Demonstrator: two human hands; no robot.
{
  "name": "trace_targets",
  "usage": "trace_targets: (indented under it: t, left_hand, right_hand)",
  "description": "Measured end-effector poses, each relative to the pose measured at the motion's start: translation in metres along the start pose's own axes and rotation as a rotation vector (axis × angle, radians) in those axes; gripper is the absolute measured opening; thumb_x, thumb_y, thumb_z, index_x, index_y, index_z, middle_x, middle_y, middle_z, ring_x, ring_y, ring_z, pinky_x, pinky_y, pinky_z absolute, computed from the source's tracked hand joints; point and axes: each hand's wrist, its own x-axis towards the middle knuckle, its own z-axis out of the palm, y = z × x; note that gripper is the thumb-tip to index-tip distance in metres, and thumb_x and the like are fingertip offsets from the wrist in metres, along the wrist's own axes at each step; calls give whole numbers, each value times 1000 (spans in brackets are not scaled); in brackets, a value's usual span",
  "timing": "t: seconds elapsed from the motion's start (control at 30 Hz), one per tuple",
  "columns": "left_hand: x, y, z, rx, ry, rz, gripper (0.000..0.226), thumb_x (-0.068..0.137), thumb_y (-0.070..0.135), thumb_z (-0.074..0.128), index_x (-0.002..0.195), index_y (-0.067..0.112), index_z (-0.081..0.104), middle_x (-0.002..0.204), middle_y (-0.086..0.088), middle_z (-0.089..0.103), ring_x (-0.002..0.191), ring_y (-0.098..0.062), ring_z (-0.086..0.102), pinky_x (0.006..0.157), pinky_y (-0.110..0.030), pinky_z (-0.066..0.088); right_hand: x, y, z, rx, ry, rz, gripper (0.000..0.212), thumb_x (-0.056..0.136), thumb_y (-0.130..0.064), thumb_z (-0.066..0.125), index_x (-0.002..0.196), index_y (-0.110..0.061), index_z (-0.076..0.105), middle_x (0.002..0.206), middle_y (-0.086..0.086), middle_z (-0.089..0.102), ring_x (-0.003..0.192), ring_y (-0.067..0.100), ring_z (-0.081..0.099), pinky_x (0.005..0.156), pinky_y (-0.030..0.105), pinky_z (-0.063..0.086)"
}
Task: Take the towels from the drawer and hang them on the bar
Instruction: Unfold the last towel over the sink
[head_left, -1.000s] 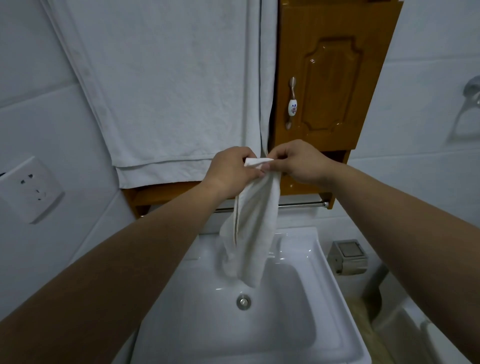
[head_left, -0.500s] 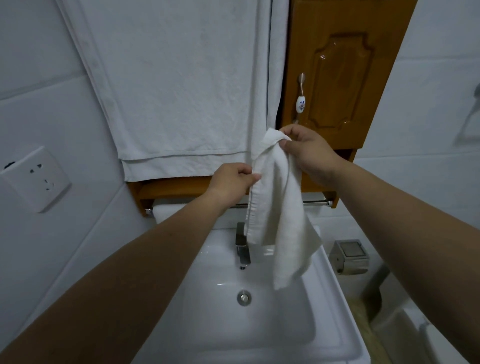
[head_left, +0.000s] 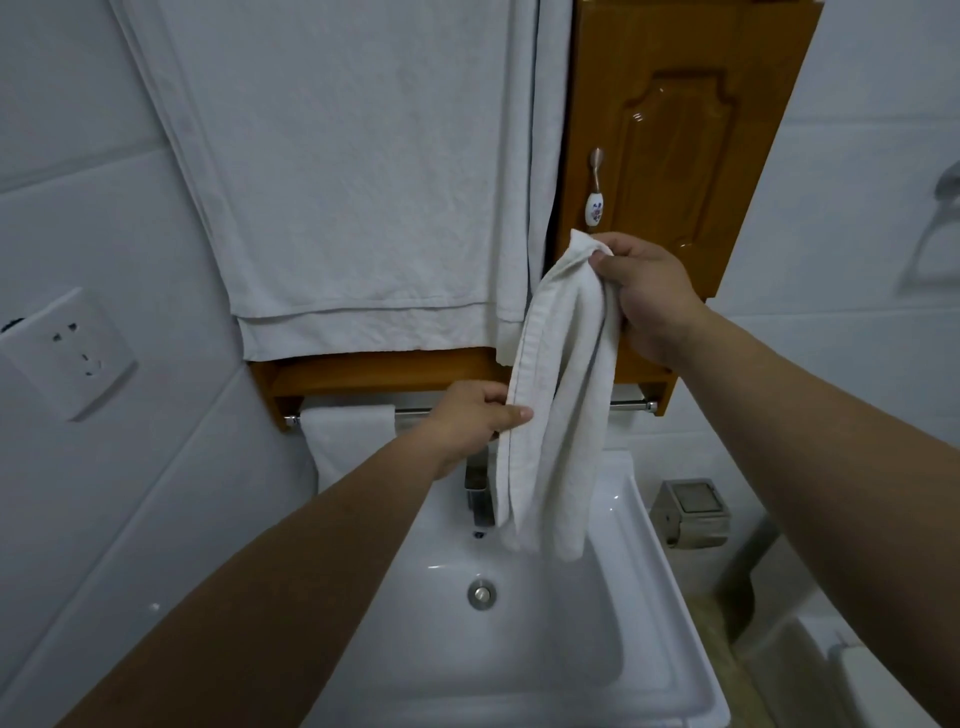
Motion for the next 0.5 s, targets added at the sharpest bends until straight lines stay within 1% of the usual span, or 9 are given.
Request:
trace_targets:
  t: [0.07,0.13,0.17,0.23,0.3,0.33,0.37,0.43,0.5]
  left_hand:
    - [-2,-9,0,25,8,-27,24,89,16,71,114,17,73,106,6,75,100,-13,70,90,-31,55]
    - [-2,-14,-2,25,43,-40,22,89,19,71,111,20,74,105,6,75,100,-15,70,95,-37,54]
    - [-3,-14,-3,21,62,-40,21,89,19,72,110,21,74,104,6,76,99,-15,71,95,-38,54]
    - [-6,-14,-5,69,101,-26,20,90,21,71,109,22,74,99,6,76,95,-15,71,91,-36,55]
    - [-9,-13,-9,206,127,0,18,92,25,68,109,21,73,93,7,74,91,-16,69,82,-30,54]
    - [-11,-12,-10,266,139,4,18,93,26,67,109,20,73,91,6,73,89,-16,67,79,-30,53]
    - [-12,-13,-12,301,153,2,19,94,28,65,110,20,72,93,6,72,89,-17,66,79,-31,53]
    - [-13,-14,-15,325,186,-9,21,96,30,61,112,22,71,99,5,72,93,-17,66,85,-36,53]
    - [-13,-13,-20,368,229,-8,22,97,32,57,115,23,68,103,5,70,95,-18,64,89,-40,52]
  right_hand:
    - [-1,-2,-2,35,47,6,25,104,-15,46,113,-19,69,104,-1,73,93,15,70,71,25,56]
    - [-1,-2,-5,10,82,12,25,104,-14,46,111,-19,69,104,-1,71,95,15,68,72,25,53]
    - [-1,-1,-5,-13,98,18,24,104,-15,46,110,-19,69,103,-2,70,95,15,66,72,25,52]
    - [0,0,-5,-63,130,32,23,103,-16,47,111,-19,69,102,-2,69,95,15,65,72,27,50]
    - [2,3,-5,-118,166,48,23,102,-18,48,113,-18,68,103,-3,68,95,15,63,72,28,48]
    - [3,5,-6,-147,182,53,22,101,-19,49,111,-19,68,101,-4,67,94,14,61,72,27,46]
    - [4,7,-7,-178,200,58,19,101,-19,49,107,-21,67,99,-6,65,92,13,59,72,27,45]
    - [6,13,-9,-240,234,73,16,101,-21,49,101,-23,65,95,-8,61,91,14,57,78,30,46]
    - [8,19,-11,-277,257,102,15,101,-23,49,101,-24,64,93,-10,59,95,17,55,88,35,45]
